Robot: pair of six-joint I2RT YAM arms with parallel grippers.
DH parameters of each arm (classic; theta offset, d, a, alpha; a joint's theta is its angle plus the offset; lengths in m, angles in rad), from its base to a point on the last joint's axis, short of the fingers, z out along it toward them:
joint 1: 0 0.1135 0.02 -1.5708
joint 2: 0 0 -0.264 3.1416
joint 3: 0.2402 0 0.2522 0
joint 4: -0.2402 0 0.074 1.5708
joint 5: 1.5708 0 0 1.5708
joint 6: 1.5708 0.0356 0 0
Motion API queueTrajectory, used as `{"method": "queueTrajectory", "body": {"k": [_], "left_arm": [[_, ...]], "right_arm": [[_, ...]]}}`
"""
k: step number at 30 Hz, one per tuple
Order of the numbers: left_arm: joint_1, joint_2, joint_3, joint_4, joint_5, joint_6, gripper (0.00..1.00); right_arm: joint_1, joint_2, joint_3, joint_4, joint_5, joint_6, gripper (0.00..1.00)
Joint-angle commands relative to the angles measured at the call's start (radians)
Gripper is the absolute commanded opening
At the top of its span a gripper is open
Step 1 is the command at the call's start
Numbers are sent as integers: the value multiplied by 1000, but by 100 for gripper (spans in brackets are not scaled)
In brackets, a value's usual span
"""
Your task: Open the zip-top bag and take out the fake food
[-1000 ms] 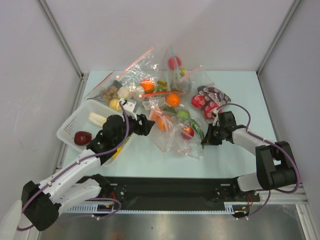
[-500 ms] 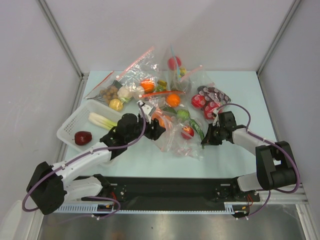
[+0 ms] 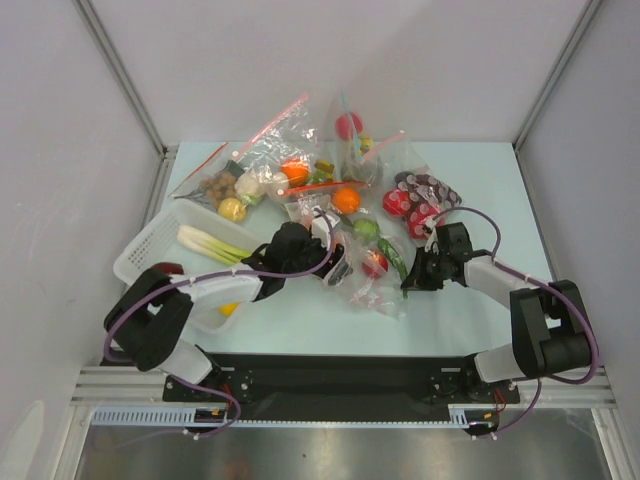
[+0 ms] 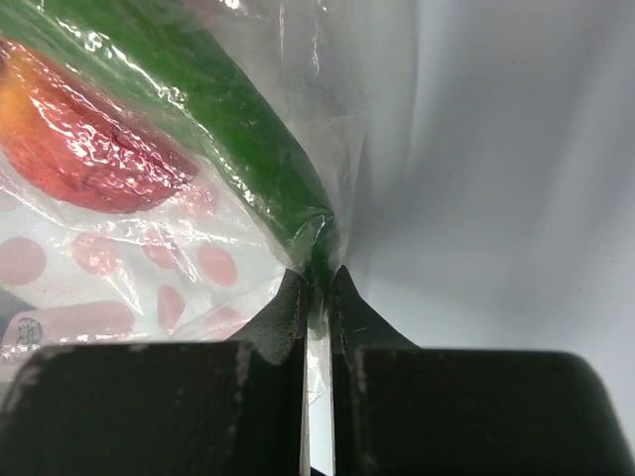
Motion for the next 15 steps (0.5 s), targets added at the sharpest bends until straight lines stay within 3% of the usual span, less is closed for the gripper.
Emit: {"method": "queueTrajectory", "body": {"k": [1,2,4,5,6,9,15], "left_arm": [[-20,66,74,133,69,19,69],[-23,87,91,138,74,19,69],[-26,130,106,141,75,17,70],[-26,139,112,146,74,17,70],[-26,146,114,147,69,17,70],[-26,156,114,146,49,25,70],[-26,156,108,135,44,42,72]], "right_arm": [[-3,12,32,26,-29,-9,0],[-3,4,35,25,-31,-12,0],[-3,-13,42,7,-23,-21,13],[-4,-38,49,-6,-17,-26,19],[-4,-49,52,-26,-8,-34,33],[-7,-109,74,-55,21,-38,53],[-10,-183,100,-9,47,-22,59]]}}
